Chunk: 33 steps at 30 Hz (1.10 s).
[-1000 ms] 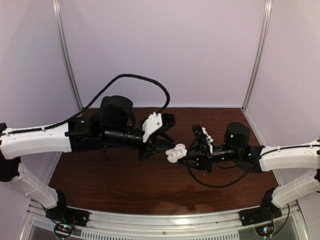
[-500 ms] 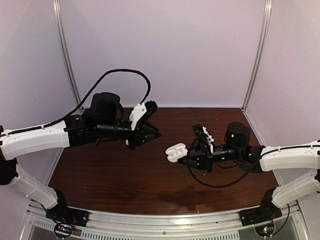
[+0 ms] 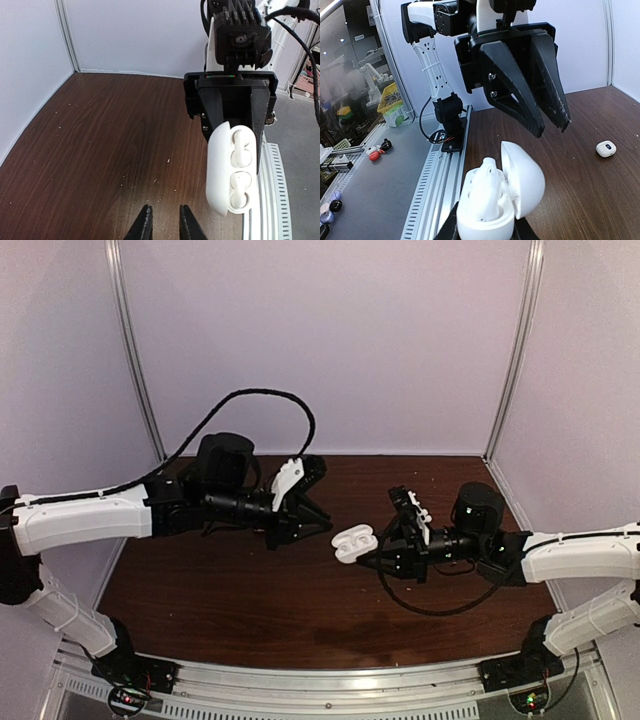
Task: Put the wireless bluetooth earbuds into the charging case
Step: Close the charging case with the earbuds inside.
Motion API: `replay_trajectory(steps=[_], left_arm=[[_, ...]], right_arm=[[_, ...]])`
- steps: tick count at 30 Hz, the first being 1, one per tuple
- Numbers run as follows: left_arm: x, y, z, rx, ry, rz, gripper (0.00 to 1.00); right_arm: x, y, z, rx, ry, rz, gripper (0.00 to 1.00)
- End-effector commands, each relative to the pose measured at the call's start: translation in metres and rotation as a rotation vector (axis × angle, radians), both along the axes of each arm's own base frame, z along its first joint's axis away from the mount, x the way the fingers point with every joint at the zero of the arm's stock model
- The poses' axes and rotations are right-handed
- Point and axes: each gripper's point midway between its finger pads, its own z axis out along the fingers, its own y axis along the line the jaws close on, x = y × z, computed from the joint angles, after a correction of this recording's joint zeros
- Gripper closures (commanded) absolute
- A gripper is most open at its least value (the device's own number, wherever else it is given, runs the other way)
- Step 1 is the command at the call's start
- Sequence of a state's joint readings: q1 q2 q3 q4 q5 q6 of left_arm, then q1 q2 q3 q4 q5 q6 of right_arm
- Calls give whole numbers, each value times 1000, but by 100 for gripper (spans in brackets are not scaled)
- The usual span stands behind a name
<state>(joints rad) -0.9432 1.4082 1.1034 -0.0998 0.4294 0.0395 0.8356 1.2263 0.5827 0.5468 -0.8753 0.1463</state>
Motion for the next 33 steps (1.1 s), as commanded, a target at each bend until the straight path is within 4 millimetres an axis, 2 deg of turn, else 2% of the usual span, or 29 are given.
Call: replay_trajectory(steps=[1, 6, 15, 19, 23, 28, 33], left_arm=[[-11, -14, 7, -28, -33, -71, 79], [-20, -21, 5, -17, -47, -107, 79], [-42, -26, 17, -26, -122, -155, 82], [-47, -28, 12, -2, -153, -160, 82], [-44, -31, 8, 30, -185, -131, 82], [-31, -28, 16, 39, -243, -61, 81], [-35, -31, 10, 81, -298, -72, 81]], right_arm=[[-4, -1, 16, 45, -25, 20, 100], [-3, 0, 14, 39, -24, 21, 100], [-1, 0, 13, 42, -14, 16, 100], [1, -1, 14, 47, -8, 10, 100], [2, -1, 12, 48, 7, 10, 100], [0, 0, 7, 36, 43, 24, 100], [2, 2, 3, 28, 97, 19, 100]])
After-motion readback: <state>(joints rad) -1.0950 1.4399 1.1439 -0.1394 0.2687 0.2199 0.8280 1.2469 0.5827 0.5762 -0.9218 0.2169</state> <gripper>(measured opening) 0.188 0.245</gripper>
